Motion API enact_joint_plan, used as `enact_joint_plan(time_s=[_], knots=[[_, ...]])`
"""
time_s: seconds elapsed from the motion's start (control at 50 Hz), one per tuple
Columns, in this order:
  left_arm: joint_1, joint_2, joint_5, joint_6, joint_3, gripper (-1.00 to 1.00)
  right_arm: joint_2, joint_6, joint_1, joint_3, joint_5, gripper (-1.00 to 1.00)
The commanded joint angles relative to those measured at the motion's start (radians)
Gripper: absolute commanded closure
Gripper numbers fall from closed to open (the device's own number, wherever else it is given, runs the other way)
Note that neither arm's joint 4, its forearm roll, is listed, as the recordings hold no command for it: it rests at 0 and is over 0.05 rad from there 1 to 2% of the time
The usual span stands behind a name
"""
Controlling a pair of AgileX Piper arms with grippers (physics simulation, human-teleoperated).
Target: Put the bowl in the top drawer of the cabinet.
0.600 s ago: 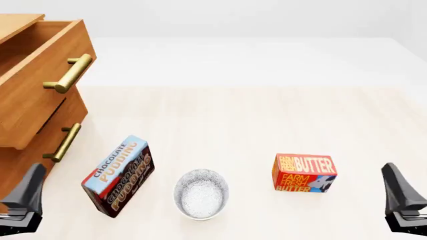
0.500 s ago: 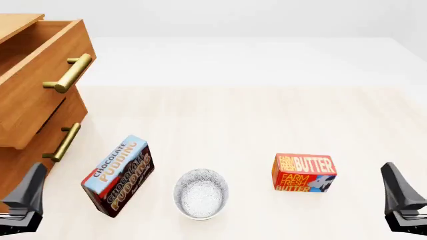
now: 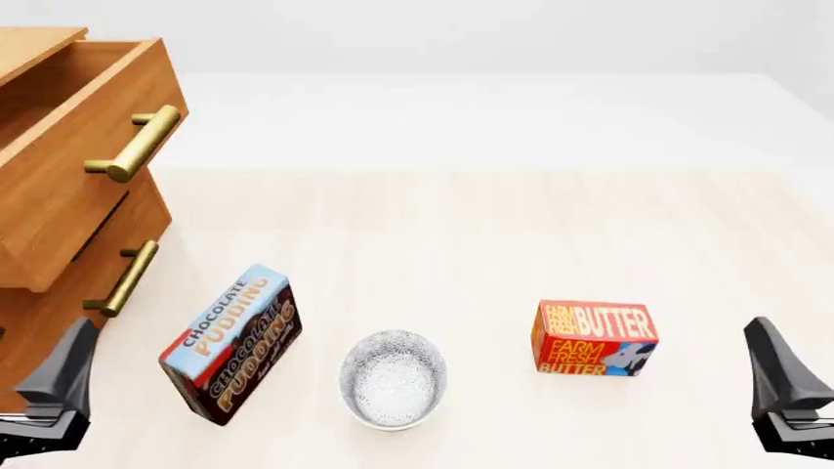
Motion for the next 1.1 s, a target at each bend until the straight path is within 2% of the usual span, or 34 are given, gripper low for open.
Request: enact_joint_plan(time_s=[0.02, 0.5, 0.94, 1.1], knots=[[-0.004, -0.015, 0.008, -0.004, -0.002, -1.00, -0.001, -0.001, 0.001, 0.000, 0.000, -1.00], [-0.033, -0.056, 0.080, 0.038, -0.125, -1.00, -0.001, -0.001, 0.001, 0.000, 0.000, -1.00], [-0.048, -0.057, 0.207, 0.104, -0.342, -1.00, -0.002, -0.001, 0.001, 0.000, 0.000, -1.00], [-0.068, -0.057, 0.239, 0.129, -0.395, -1.00, -0.001, -0.001, 0.001, 0.000, 0.000, -1.00]])
